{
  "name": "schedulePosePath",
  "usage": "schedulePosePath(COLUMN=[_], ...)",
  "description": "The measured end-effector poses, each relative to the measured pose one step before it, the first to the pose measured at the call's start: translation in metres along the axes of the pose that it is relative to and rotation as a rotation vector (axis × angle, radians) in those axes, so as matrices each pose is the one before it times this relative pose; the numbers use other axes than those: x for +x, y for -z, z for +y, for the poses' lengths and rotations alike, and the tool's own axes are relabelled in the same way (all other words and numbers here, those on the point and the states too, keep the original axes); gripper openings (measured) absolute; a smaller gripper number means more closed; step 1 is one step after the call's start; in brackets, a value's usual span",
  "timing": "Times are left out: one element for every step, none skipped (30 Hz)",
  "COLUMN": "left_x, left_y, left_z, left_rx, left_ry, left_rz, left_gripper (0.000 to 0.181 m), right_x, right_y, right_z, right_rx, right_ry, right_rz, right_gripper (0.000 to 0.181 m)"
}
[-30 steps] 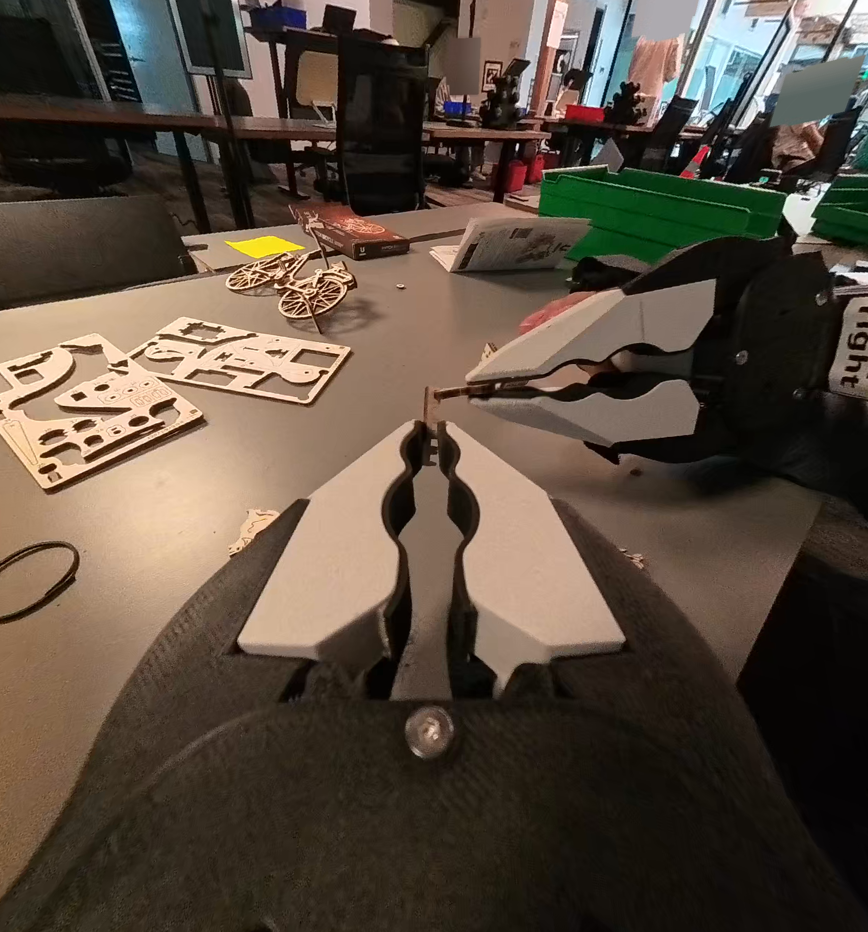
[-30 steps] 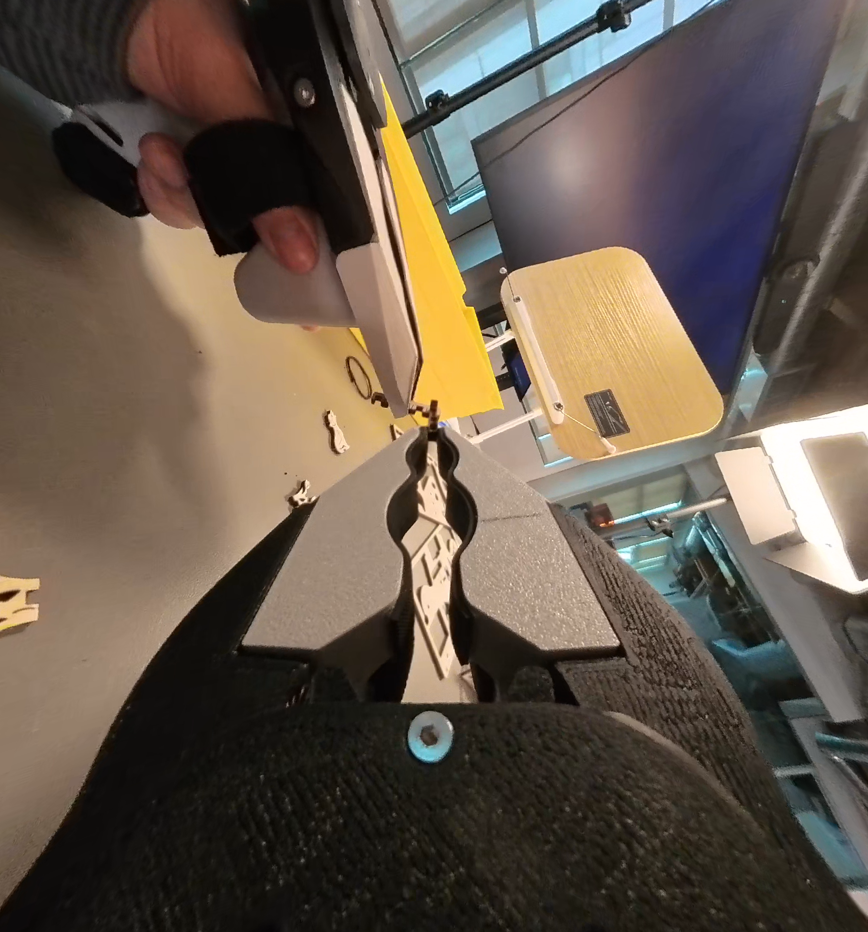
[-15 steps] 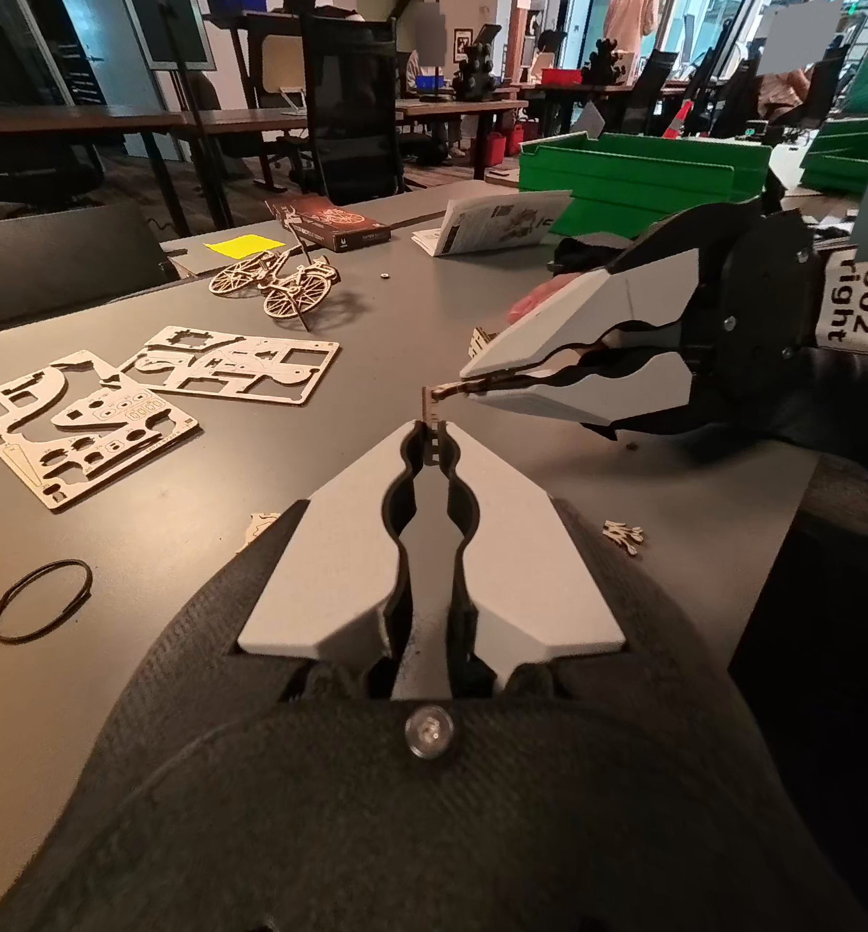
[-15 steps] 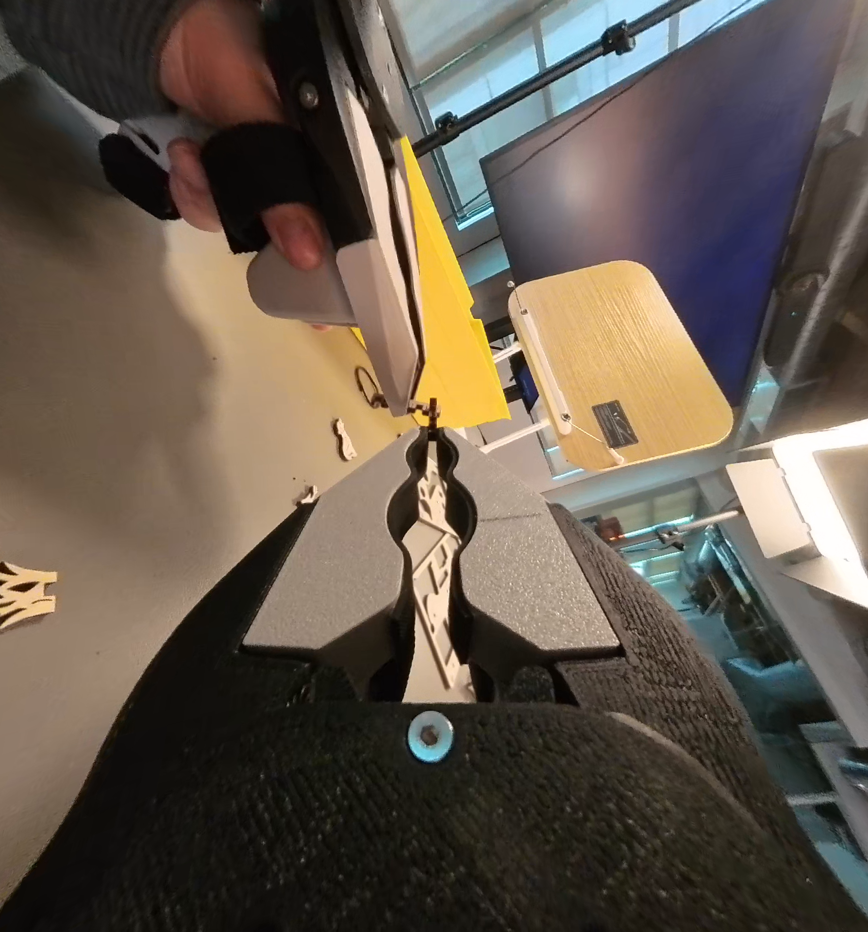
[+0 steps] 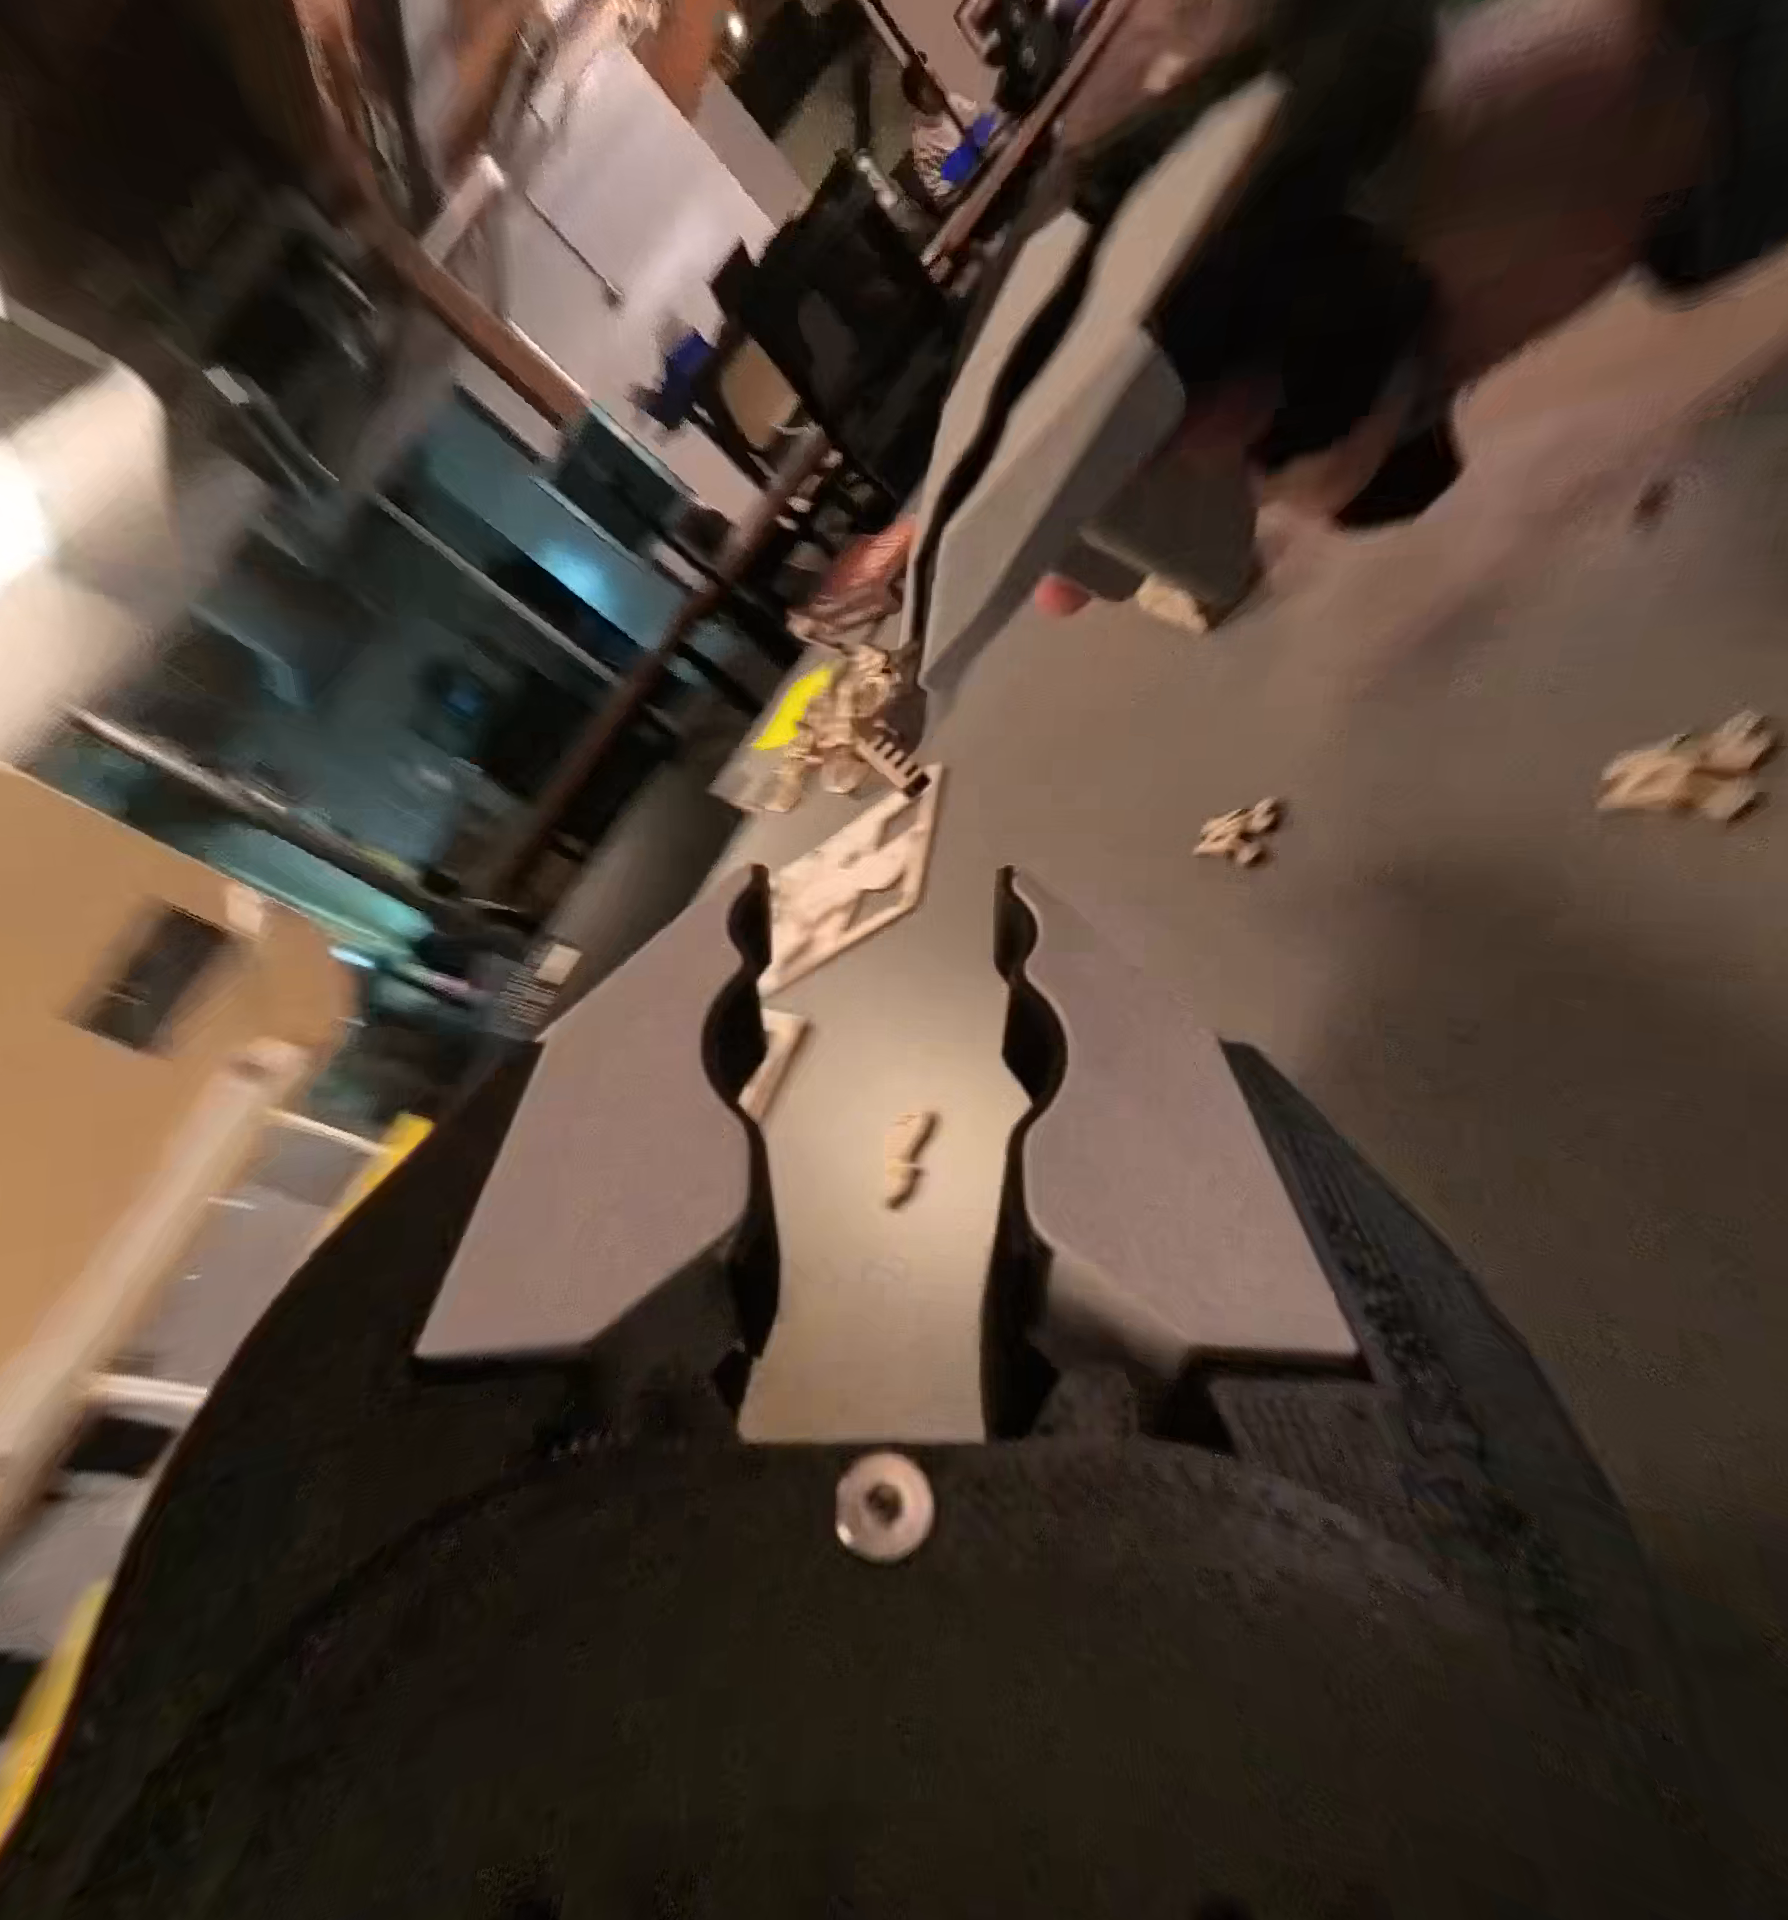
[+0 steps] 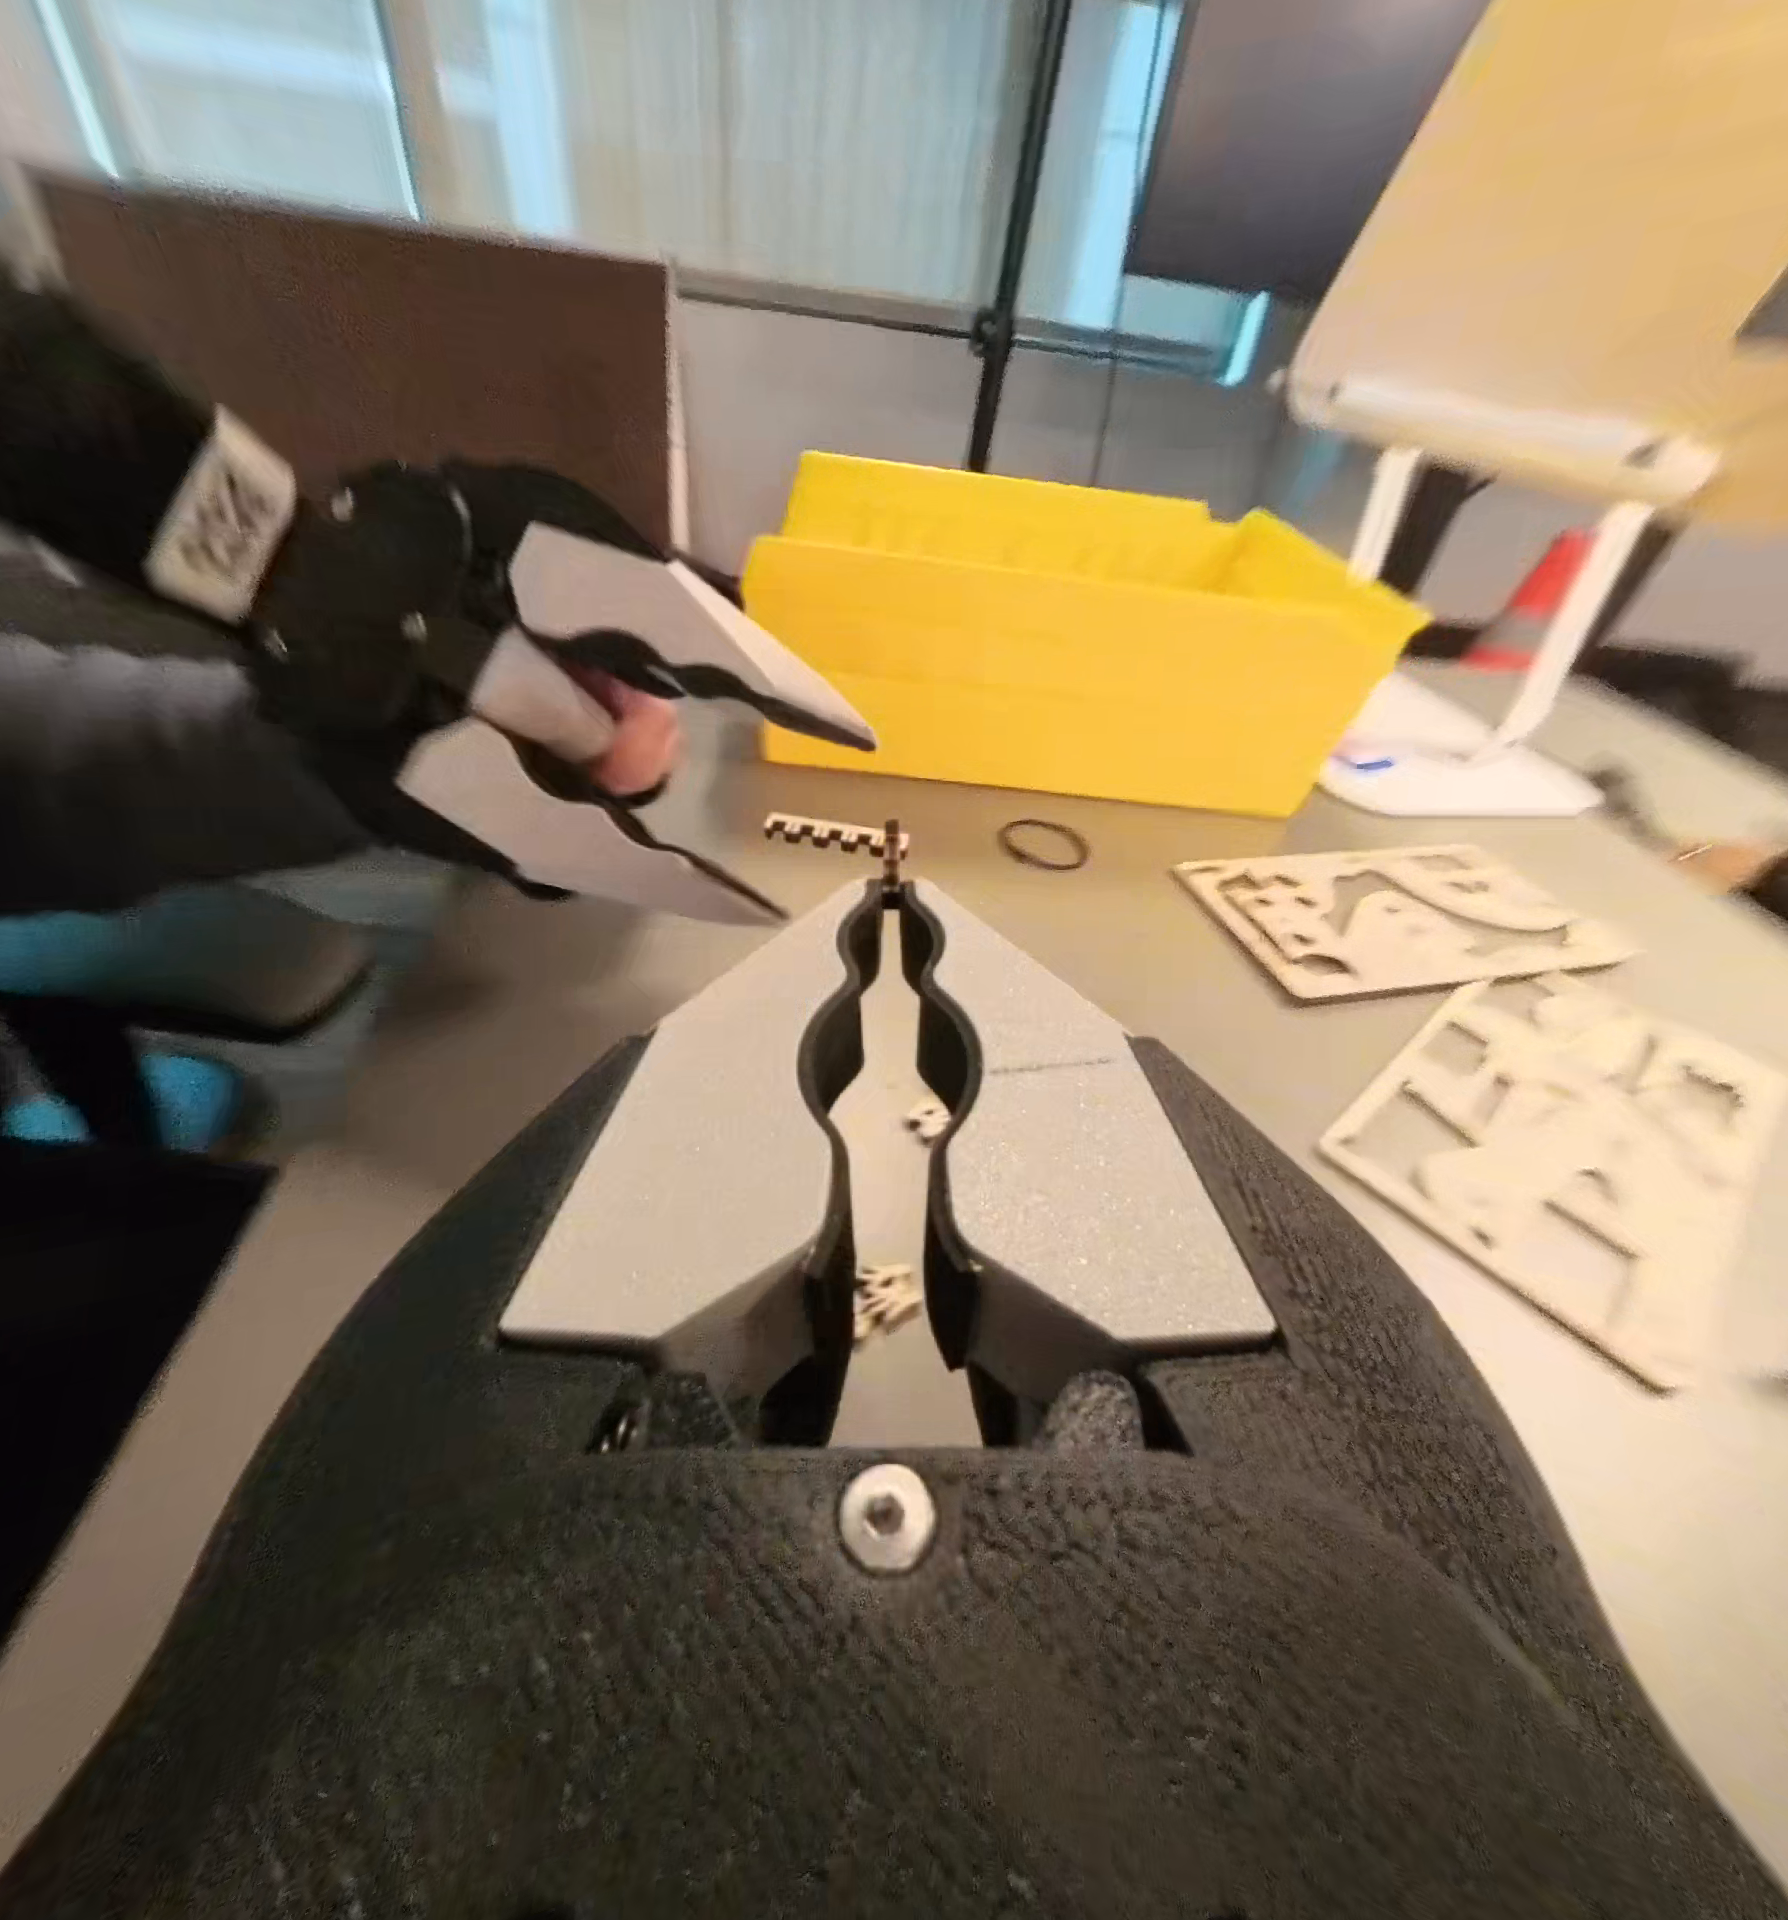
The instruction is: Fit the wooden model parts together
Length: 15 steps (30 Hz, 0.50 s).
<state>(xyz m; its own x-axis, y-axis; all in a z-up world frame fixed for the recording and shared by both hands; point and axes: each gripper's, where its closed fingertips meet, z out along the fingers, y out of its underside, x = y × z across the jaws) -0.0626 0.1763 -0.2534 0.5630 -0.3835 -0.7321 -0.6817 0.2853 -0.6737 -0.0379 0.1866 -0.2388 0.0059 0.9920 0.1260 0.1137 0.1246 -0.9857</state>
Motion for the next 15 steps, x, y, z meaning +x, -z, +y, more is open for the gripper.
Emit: schedulePosePath(left_x=[-0.00142,0.00227,0.00293,0.00122,0.00127,0.00163,0.00165,0.00295,0.00349,0.00235,0.00216,0.00352,0.00412,0.00147,0.00077], left_y=[-0.00015,-0.00073,-0.00098,-0.00071,-0.00029,-0.00036,-0.00040,-0.00051,-0.00035,0.00011,0.00032,0.00042,0.00029,-0.00004,-0.00031], left_z=[-0.00071,-0.00144,-0.00245,-0.00274,-0.00317,-0.00362,-0.00332,-0.00299,-0.00271,-0.00293,-0.00221,-0.00139,-0.00115,0.00038,0.00195], left_rx=[0.0057,0.0132,0.0195,0.0213,0.0218,0.0221,0.0191,0.0158,0.0145,0.0157,0.0120,0.0070,0.0058,-0.0036,-0.0126], left_ry=[-0.1128,-0.0867,-0.0620,-0.0519,-0.0513,-0.0506,-0.0460,-0.0383,-0.0307,-0.0246,-0.0151,-0.0060,-0.0005,0.0049,0.0030], left_rz=[-0.0412,-0.0124,-0.0053,-0.0137,-0.0090,-0.0039,-0.0008,0.0110,0.0161,0.0096,0.0119,0.0246,0.0298,0.0138,0.0093], left_gripper=[0.037,0.032,0.031,0.030,0.027,0.025,0.022,0.020,0.017,0.012,0.008,0.003,0.001,0.001,0.001], right_x=[-0.00101,-0.00094,-0.00070,-0.00135,-0.00177,-0.00172,-0.00161,-0.00132,-0.00133,-0.00110,-0.00028,-0.00003,-0.00015,0.00054,0.00159], right_y=[0.00033,0.00023,0.00022,0.00032,0.00010,-0.00003,-0.00006,-0.00025,-0.00025,-0.00018,-0.00017,-0.00010,-0.00024,-0.00056,-0.00057], right_z=[0.00183,0.00235,0.00231,0.00258,0.00293,0.00333,0.00308,0.00265,0.00179,0.00160,0.00186,0.00188,0.00112,0.00122,0.00096], right_rx=[-0.0026,-0.0058,-0.0049,-0.0072,-0.0109,-0.0130,-0.0124,-0.0116,-0.0075,-0.0075,-0.0101,-0.0111,-0.0065,-0.0072,-0.0070], right_ry=[-0.0840,-0.0755,-0.0657,-0.0586,-0.0521,-0.0401,-0.0258,-0.0147,-0.0091,-0.0076,-0.0038,0.0007,0.0019,0.0028,0.0053], right_rz=[-0.0405,-0.0391,-0.0335,-0.0351,-0.0357,-0.0314,-0.0252,-0.0198,-0.0157,-0.0122,-0.0053,-0.0017,-0.0018,0.0042,0.0125], right_gripper=[0.001,0.001,0.001,0.001,0.001,0.001,0.001,0.001,0.001,0.001,0.001,0.002,0.002,0.002,0.002])
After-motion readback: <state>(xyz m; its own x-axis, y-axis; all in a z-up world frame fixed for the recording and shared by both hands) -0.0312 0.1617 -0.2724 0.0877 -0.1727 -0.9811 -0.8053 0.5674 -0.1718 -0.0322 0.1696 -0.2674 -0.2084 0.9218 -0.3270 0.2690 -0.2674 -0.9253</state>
